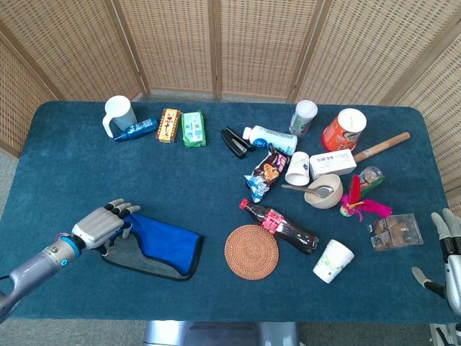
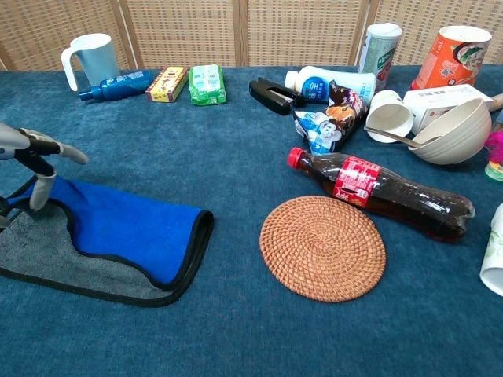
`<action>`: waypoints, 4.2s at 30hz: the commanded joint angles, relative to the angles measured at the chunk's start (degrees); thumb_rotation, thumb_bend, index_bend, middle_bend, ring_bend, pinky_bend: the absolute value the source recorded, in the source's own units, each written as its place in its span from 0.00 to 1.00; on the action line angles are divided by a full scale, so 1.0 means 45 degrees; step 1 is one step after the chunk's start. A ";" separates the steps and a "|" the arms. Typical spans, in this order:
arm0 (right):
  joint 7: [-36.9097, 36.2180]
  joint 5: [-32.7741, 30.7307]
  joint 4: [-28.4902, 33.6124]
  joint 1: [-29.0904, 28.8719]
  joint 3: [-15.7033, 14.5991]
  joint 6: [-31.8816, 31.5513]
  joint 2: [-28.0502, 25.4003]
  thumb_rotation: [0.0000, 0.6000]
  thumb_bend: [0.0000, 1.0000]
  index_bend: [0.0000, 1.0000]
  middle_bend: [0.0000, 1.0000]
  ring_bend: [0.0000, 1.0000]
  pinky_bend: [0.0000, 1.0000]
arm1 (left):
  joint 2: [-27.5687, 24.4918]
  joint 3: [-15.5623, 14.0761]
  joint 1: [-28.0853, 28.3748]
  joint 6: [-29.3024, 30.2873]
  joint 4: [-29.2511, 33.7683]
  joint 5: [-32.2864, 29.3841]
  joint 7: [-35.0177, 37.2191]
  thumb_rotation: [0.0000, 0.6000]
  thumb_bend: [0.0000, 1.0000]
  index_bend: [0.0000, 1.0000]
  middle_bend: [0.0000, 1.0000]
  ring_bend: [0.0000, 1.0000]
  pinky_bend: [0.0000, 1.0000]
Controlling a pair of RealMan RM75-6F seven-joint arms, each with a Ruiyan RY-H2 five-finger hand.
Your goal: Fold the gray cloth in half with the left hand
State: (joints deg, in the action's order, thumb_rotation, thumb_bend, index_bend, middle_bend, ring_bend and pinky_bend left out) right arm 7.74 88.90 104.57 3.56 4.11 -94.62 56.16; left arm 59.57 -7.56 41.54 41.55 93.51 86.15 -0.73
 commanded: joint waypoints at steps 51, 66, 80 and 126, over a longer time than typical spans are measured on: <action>-0.0030 -0.0090 0.0016 -0.0019 0.0008 0.0063 -0.0035 1.00 0.00 0.00 0.00 0.00 0.00 | 0.1597 0.1072 0.1526 -0.1410 0.0991 0.0393 -0.0021 1.00 0.34 0.40 0.00 0.00 0.00; -0.0002 -0.0091 0.0004 -0.0023 0.0011 0.0059 -0.0023 1.00 0.00 0.00 0.00 0.00 0.00 | 0.1868 0.0733 0.1905 -0.1957 0.1598 0.0376 -0.0239 1.00 0.34 0.46 0.00 0.00 0.00; 0.0066 -0.0072 0.0013 -0.0031 -0.0005 0.0073 -0.0004 1.00 0.00 0.00 0.00 0.00 0.00 | 0.1827 0.0412 0.2004 -0.2028 0.1884 0.0527 -0.0234 1.00 0.34 0.47 0.00 0.00 0.00; 0.0336 0.0049 0.0100 -0.0060 -0.0112 0.0193 0.0061 1.00 0.00 0.00 0.00 0.00 0.00 | 0.0458 0.0137 0.0181 0.0373 0.1065 -0.0324 -0.1770 1.00 0.34 0.47 0.00 0.00 0.00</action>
State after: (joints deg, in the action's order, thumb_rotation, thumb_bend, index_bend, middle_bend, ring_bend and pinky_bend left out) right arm 9.26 89.11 105.02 3.30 3.61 -93.76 56.43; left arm 61.78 -7.10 42.49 43.29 98.56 85.02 -9.08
